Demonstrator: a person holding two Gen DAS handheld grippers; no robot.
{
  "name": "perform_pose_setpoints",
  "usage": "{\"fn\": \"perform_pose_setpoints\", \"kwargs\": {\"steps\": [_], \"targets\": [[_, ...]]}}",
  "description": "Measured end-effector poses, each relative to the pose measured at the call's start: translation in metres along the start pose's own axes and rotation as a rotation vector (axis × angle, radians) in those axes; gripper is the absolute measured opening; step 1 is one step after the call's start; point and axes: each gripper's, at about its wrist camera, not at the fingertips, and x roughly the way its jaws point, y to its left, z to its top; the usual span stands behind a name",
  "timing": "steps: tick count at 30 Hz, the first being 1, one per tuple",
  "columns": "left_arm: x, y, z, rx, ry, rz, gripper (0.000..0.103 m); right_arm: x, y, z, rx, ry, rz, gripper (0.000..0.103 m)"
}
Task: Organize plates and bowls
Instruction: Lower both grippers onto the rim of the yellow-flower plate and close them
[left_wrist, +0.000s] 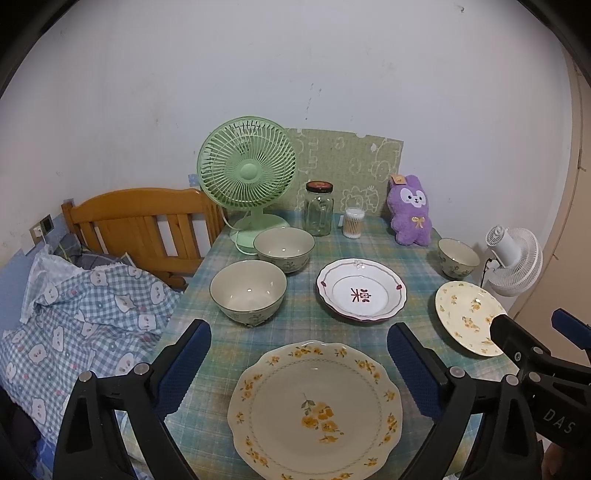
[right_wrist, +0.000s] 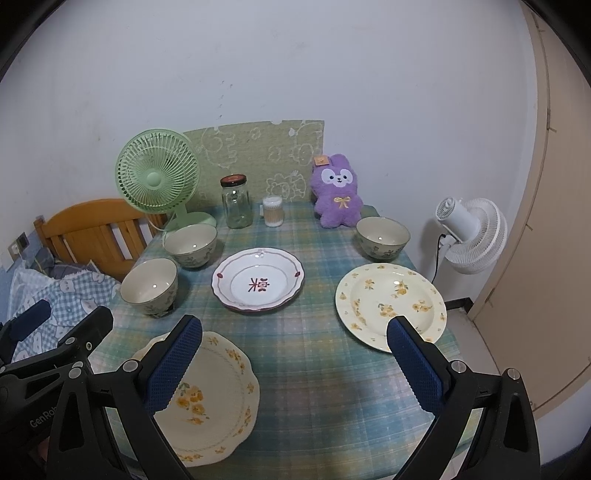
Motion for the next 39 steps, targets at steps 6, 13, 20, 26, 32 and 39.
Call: {"fn": "perform_pose_setpoints", "kwargs": {"steps": [6,13,20,26,32,39], "targets": [[0.016,0.014,-0.003,-0.008,0.036,-0.029,0.091,0.016,0.018,-0.001,-0.019,0.045,0.008,0.096],[0.047,0.025,-0.016,0.01,0.111,-0.03,0.083,0.054,0.042,-0.016,-0.041,0.134,-0.003,0.091],[0.086,0.034,-0.038,0.04,0.198,-0.013,0.081,0.094,0.056,-0.034,-0.039,0.221,-0.012,0.089],[0.113,0.045,-0.059,0.062,0.284,-0.006,0.079,0.127,0.067,-0.053,-0.031,0.301,-0.04,0.082],[0.139,0.053,-0.073,0.068,0.359,-0.047,0.07,0.152,0.077,-0.072,-0.017,0.381,-0.074,0.071],[0.153,0.055,-0.087,0.104,0.433,-0.114,0.052,0.169,0.085,-0.082,-0.013,0.43,-0.13,0.061]]}}
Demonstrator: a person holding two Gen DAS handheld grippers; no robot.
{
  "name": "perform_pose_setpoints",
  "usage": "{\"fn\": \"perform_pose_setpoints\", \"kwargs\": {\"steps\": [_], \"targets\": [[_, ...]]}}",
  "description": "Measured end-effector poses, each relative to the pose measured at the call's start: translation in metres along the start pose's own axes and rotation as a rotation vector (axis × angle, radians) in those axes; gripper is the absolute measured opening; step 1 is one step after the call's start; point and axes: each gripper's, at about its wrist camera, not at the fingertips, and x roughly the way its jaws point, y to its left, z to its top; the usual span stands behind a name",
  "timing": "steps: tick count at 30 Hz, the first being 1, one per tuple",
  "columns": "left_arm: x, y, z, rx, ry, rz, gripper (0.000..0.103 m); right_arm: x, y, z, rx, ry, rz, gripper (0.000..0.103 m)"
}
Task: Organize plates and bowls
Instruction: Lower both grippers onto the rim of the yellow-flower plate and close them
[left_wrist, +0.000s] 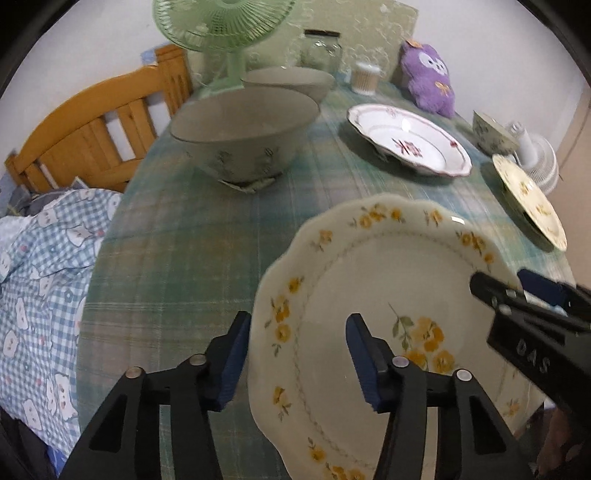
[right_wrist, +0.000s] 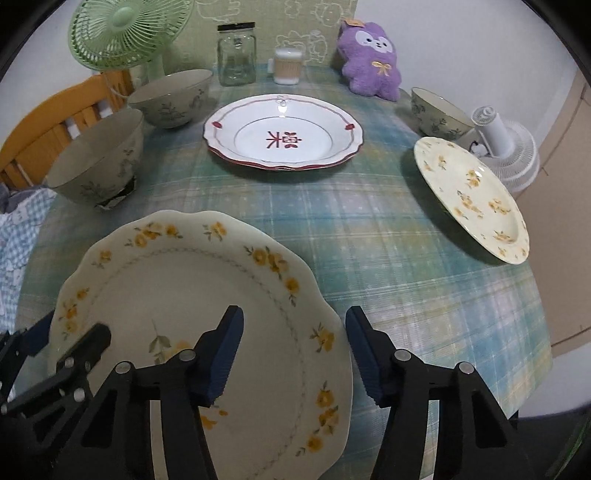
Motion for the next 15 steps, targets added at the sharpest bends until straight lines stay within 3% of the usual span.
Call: {"fn": "perform_pose_setpoints", "kwargs": {"steps": [6,15], "targets": [[0.004,0.003,0.003,0.014,0.023,0.007,0.046,0.011,-0.003,-0.001,0.012,0.047,0.002,0.06],[0.007,0.0,0.007,-0.05,0.04,0.05,0.048,0.015,-0.009,0.002,-0.044,0.077,0.062,0.054]]}}
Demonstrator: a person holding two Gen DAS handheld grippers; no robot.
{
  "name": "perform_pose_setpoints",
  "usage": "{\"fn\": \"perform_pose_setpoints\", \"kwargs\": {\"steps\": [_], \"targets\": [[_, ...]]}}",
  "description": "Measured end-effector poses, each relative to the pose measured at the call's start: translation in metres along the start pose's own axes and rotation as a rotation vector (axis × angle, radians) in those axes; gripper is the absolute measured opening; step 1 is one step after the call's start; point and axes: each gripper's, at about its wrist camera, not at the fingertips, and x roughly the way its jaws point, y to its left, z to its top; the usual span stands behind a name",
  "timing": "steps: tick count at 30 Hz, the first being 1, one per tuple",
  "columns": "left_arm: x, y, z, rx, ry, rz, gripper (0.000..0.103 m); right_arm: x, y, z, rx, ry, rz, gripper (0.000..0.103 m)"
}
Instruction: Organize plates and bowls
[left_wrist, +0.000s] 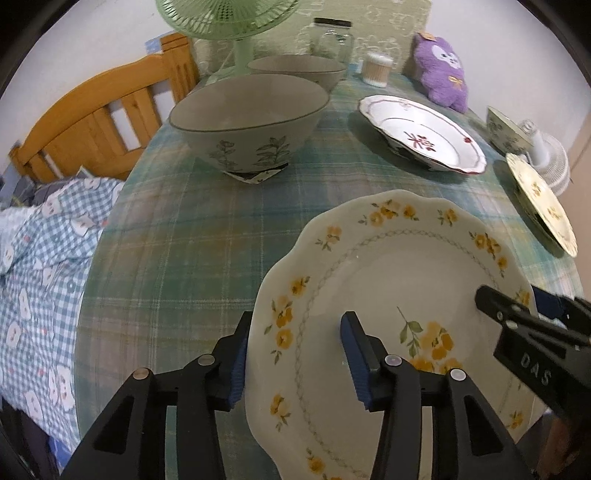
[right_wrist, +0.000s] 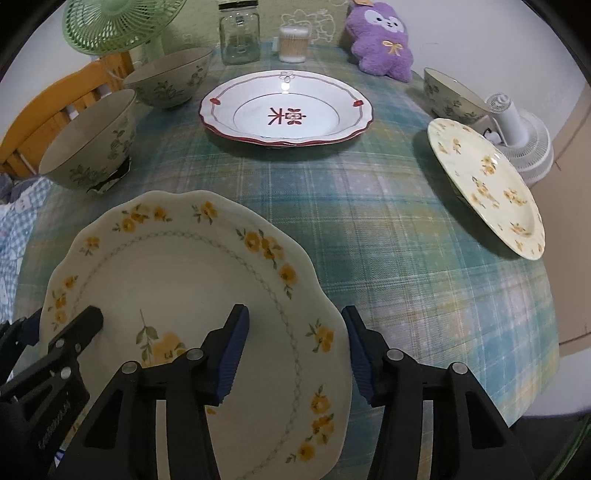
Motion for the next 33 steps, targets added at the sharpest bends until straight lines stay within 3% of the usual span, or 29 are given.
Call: {"fn": "perform_pose_setpoints", "kwargs": {"steps": [24,29,33], "targets": [[0.015,-0.085,0.024,-0.04,0.026,0.04,0.048,0.018,-0.088,0.035,0.008,0.018,0.018,0.052],[0.018,-0.09,0.023,-0.068,0.026,0.057,0.051,0.02,-0.092,0.037,-0.01,0.02,0.046,0.052],[0.02,-0.096,0.023,-0.073,0.045,0.093,0.059,0.02,-0.097,0.039,-0.018,0.025,0.123,0.055]]}}
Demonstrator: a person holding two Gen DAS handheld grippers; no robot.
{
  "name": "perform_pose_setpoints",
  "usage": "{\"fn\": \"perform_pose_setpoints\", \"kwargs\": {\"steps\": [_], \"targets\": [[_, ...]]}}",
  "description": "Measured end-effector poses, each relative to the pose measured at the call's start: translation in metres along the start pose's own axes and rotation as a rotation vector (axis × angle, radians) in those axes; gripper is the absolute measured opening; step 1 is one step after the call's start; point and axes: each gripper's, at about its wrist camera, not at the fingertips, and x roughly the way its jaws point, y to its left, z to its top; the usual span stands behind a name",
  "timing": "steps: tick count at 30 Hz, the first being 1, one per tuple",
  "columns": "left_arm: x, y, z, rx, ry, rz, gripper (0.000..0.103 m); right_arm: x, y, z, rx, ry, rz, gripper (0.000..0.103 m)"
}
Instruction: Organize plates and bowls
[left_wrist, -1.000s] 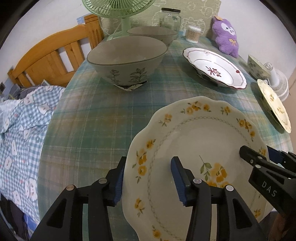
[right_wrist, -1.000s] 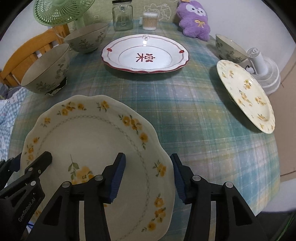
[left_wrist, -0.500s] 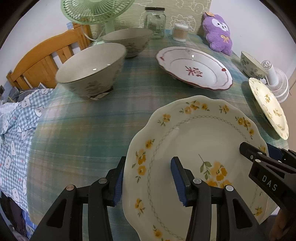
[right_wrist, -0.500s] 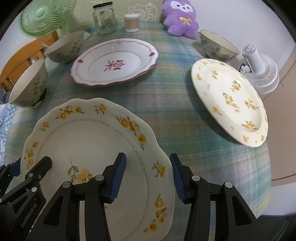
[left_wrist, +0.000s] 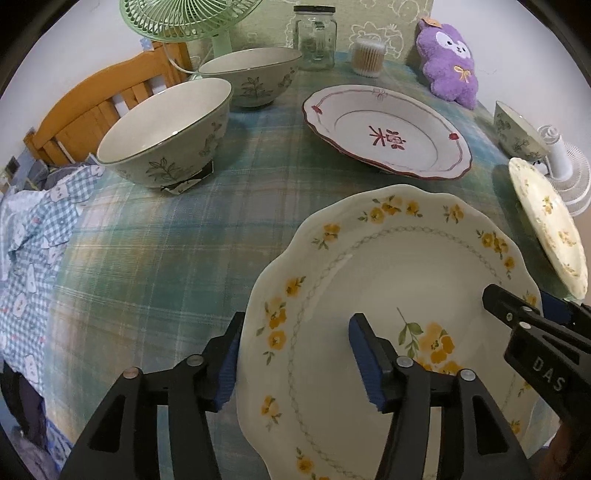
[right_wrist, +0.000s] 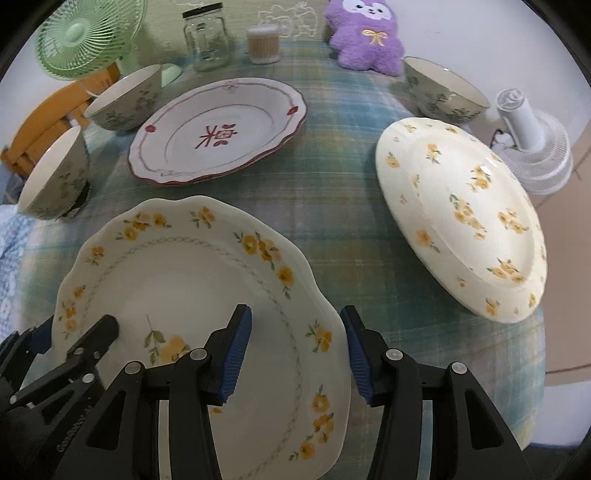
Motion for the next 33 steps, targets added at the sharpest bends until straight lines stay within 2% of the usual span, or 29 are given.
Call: {"fn": "perform_pose_setpoints", "kwargs": {"steps": [2,4,6,11,15,19,24,27,33], "targets": [[-0.003,-0.002,-0.001,-0.001,-0.008,0.015,0.063,0.0,-0.002,0.002,-0.005,0.006,0.039,0.059],[-0.01,-0.006,-0.001,-0.002,-0.029,0.03,0.078,-0.003,-0.004,0.004,-0.02,-0.001,0.053,0.068],[-0.02,-0.011,-0.001,-0.009,-0.056,0.046,0.084,-0.01,-0.005,0.007,-0.031,-0.019,0.062,0.073],[-0.041,-0.014,0.003,-0.026,-0.093,0.046,0.089,-0.037,-0.009,0.016,-0.038,-0.064,0.066,0.076],[-0.062,-0.019,0.01,0.01,-0.132,0.013,0.097,-0.064,-0.009,0.016,-0.033,-0.128,0.061,0.089],[-0.078,-0.035,0.022,0.067,-0.152,-0.04,0.097,-0.088,-0.016,0.02,0.011,-0.188,0.013,0.09],[-0.097,-0.055,0.035,0.125,-0.19,-0.124,0.097,-0.107,-0.039,0.025,0.097,-0.223,-0.036,0.09],[-0.101,-0.07,0.043,0.148,-0.216,-0.138,0.097,-0.118,-0.056,0.028,0.116,-0.264,-0.082,0.09],[-0.098,-0.106,0.054,0.163,-0.245,-0.132,0.097,-0.116,-0.088,0.035,0.114,-0.281,-0.087,0.09]]}}
